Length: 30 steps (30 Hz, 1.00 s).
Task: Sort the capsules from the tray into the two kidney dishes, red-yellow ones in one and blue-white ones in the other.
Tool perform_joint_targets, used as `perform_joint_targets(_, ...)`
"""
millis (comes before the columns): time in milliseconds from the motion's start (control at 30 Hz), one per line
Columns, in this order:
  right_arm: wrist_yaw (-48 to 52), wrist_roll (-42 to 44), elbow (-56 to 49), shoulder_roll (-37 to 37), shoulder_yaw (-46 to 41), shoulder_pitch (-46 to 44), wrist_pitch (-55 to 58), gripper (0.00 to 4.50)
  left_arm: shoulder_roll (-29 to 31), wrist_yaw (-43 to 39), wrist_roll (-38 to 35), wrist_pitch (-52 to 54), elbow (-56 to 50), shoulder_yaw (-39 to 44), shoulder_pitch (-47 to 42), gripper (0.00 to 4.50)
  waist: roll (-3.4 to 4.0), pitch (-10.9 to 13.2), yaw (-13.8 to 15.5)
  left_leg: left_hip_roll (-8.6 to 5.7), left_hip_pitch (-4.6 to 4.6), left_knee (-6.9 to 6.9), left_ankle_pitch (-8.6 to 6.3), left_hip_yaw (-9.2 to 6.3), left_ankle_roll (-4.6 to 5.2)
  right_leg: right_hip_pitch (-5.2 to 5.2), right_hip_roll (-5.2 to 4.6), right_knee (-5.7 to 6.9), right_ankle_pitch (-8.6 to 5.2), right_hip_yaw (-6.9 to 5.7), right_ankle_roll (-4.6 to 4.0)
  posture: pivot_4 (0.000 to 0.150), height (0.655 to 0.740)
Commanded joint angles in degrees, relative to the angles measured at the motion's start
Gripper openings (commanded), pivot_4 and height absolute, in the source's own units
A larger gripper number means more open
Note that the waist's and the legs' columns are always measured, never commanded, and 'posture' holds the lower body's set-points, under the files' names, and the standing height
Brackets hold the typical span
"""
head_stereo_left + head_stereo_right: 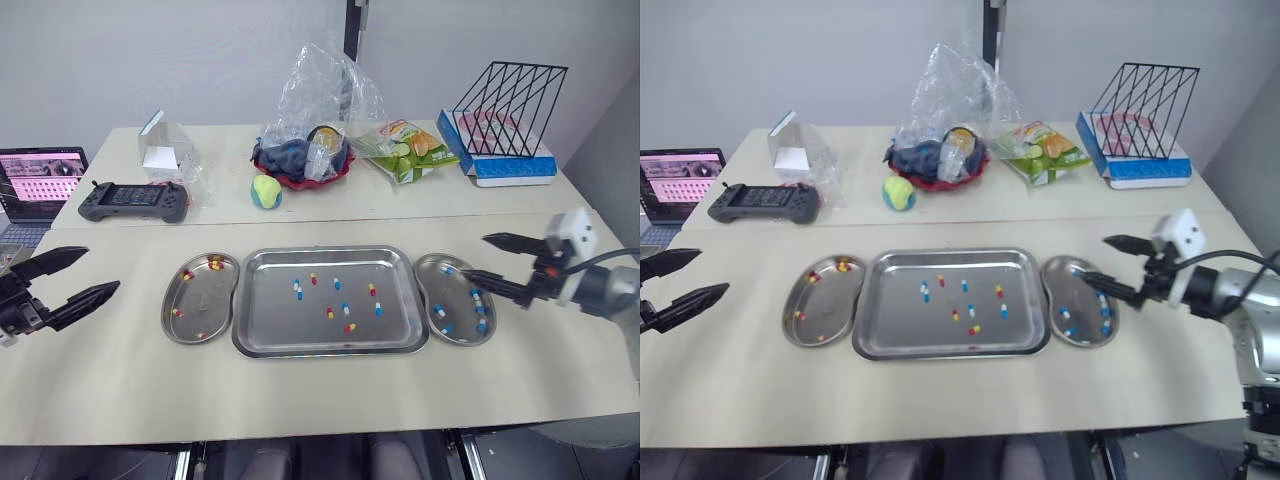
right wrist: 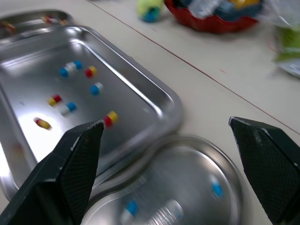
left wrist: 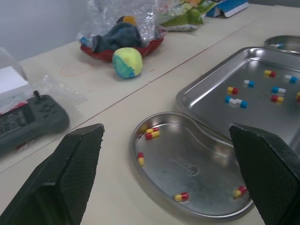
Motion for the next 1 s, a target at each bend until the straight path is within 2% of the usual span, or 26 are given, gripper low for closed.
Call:
perform_joint_targets(33, -2.7, 3.2, -5.0, 0.3, 0.4, -2.1, 5.8, 4.5, 0.4, -0.5, -2.7, 1.9, -3.6, 0.6, 0.0, 4.48, 0.0, 0.0, 0.1, 0.0, -0.01, 0.0, 0.0, 0.01, 0.0, 0.0, 0.0, 0.0, 0.0, 0.0, 0.0, 0.15, 0.74)
perform_joint_targets(167, -7.0, 3.7, -12.4, 5.1, 9.2, -7.3, 12.4, 4.5, 0.4, -0.6, -5.7, 5.8, -11.4, -1.2, 0.7, 4.48, -0.02, 0.0, 0.2, 0.02, -0.02, 0.0, -0.01, 0.01, 0.02, 0.0, 0.0, -0.05, 0.01, -0.02, -0.01, 0.15, 0.74)
perform_joint_targets(333, -17.9, -6.3, -17.6, 13.6, 21.9, -9.7, 13.5, 4.5, 0.3, 0.1, -6.4, 7.2, -14.4, -0.5, 1.5, 4.48, -0.03, 0.0, -0.1, 0.27, -0.06, -0.06, 0.03, 0.05, -0.15, -0.28, 0.31, 0.02, 0.1, 0.01, -0.2, 0.15, 0.74)
perform_joint_targets(567, -29.4, -15.3, -13.5, 26.5, 32.3, -14.3, 17.2, 4.5, 0.0, 0.3, -7.2, 7.7, -16.8, -0.4, 2.8, 4.48, -0.04, 0.0, -0.1, 0.4, -0.25, -0.06, 0.3, 0.22, -0.64, -0.6, 0.44, 0.04, 0.21, 0.02, -0.38, 0.15, 0.74)
perform_joint_targets(633, -32.3, -19.4, -12.0, 27.9, 35.5, -15.9, 19.1, 4.5, -0.3, 0.4, -7.1, 7.5, -17.1, -0.2, 3.3, 4.48, -0.04, 0.0, -0.2, 0.44, -0.25, -0.06, 0.31, 0.22, -0.68, -0.62, 0.51, 0.05, 0.23, 0.02, -0.42, 0.15, 0.74)
perform_joint_targets(700, -34.5, -22.2, -10.5, 29.3, 37.1, -17.5, 20.4, 4.5, -0.5, 0.4, -7.0, 7.2, -17.2, -0.1, 3.8, 4.48, -0.04, 0.0, -0.1, 0.46, -0.25, -0.07, 0.33, 0.22, -0.72, -0.64, 0.56, 0.04, 0.25, 0.03, -0.46, 0.15, 0.74)
perform_joint_targets(800, -34.4, -20.1, -8.4, 33.2, 36.2, -20.5, 26.7, 4.5, -0.5, 0.2, -6.6, 6.6, -17.1, -0.1, 4.4, 4.48, -0.04, 0.0, -0.3, 0.52, -0.25, -0.06, 0.34, 0.23, -0.74, -0.65, 0.63, 0.04, 0.28, 0.06, -0.5, 0.15, 0.74)
perform_joint_targets(1000, -35.8, -21.0, -7.9, 36.6, 36.2, -21.8, 29.1, 4.5, -0.2, 0.0, -6.8, 6.9, -17.0, 1.0, 5.4, 4.48, -0.04, 0.0, -0.6, 0.66, -0.25, -0.15, 0.33, 0.22, -0.76, -0.73, 0.81, 0.04, 0.32, 0.06, -0.58, 0.15, 0.74)
